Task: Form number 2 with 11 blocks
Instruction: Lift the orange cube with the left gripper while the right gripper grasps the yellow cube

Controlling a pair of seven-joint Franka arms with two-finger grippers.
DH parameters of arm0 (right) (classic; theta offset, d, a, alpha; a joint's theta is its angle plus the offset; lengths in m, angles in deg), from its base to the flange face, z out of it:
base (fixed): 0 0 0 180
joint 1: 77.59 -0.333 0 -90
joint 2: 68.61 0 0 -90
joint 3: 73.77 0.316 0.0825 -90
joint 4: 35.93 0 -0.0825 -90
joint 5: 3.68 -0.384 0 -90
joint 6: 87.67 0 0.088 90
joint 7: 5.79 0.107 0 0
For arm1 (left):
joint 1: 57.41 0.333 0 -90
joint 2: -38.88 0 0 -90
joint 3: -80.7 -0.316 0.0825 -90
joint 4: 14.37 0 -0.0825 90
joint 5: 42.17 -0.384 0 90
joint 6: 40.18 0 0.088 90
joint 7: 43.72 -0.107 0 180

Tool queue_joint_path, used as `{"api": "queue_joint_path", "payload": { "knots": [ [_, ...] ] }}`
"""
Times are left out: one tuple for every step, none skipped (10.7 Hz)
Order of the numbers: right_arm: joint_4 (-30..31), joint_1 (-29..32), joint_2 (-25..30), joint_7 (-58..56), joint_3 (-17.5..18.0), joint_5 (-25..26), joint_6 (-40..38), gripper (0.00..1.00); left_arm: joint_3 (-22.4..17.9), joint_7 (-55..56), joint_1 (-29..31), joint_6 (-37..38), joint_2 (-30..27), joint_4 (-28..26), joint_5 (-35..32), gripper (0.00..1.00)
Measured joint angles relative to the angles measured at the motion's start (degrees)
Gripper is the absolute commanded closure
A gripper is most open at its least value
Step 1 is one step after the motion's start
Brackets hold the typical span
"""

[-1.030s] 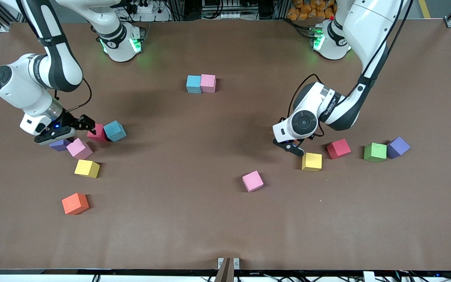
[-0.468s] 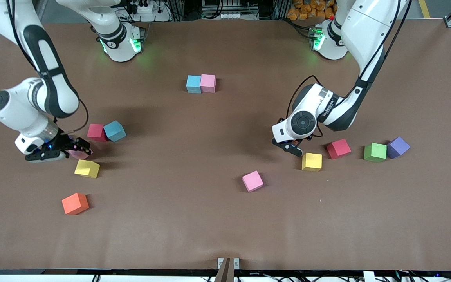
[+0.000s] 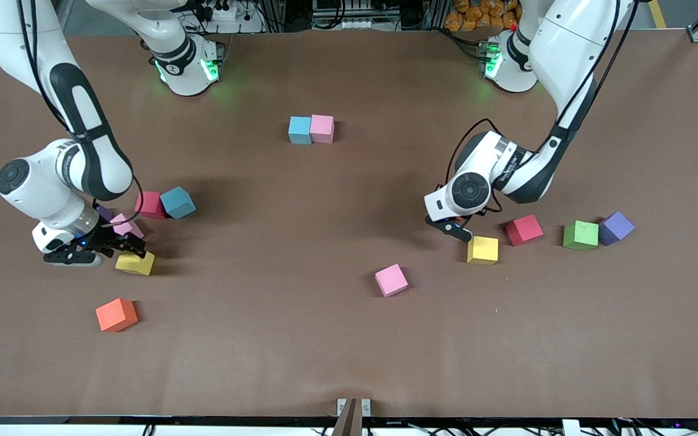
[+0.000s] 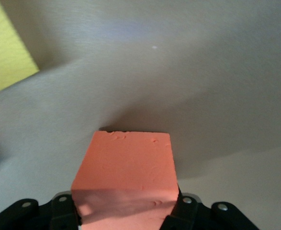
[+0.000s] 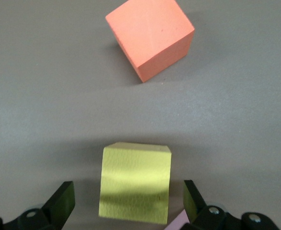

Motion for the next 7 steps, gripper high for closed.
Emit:
{"api": "queue_joint_path", "payload": {
  "knots": [
    [-0.45, 0.03, -0.81, 0.01, -0.05, -1.06, 0.94, 0.00, 0.00, 3.29, 0.19, 0.04, -0.56, 0.03, 0.00, 1.00],
    [-0.63, 0.01, -1.60, 0.01, -0.04, -2.24, 1.87, 0.00, 0.04, 7.32, 0.21, 0.10, -1.29, 0.06, 0.22, 1.00],
    [-0.75, -0.01, -2.24, 0.01, -0.02, -3.32, 2.20, 0.00, 0.27, 12.21, 0.20, 0.11, -2.19, 0.11, 1.50, 1.00],
    [-0.76, -0.03, -2.70, 0.02, 0.00, -4.10, 2.24, 0.00, 0.80, 17.56, 0.13, 0.46, -3.36, 0.13, 4.75, 1.00],
    [-0.77, -0.04, -3.02, 0.02, 0.01, -4.76, 2.23, 0.00, 1.48, 23.54, -0.17, 1.22, -4.61, 0.12, 8.71, 1.00],
    [-0.76, -0.04, -3.24, 0.04, 0.01, -5.12, 2.15, 0.00, 1.96, 29.67, -0.83, 1.71, -5.61, 0.10, 12.65, 1.00],
    [-0.72, -0.04, -3.46, 0.04, 0.02, -5.57, 2.09, 0.00, 2.42, 35.78, -2.00, 1.93, -6.26, -0.03, 15.97, 1.00]
  ]
}}
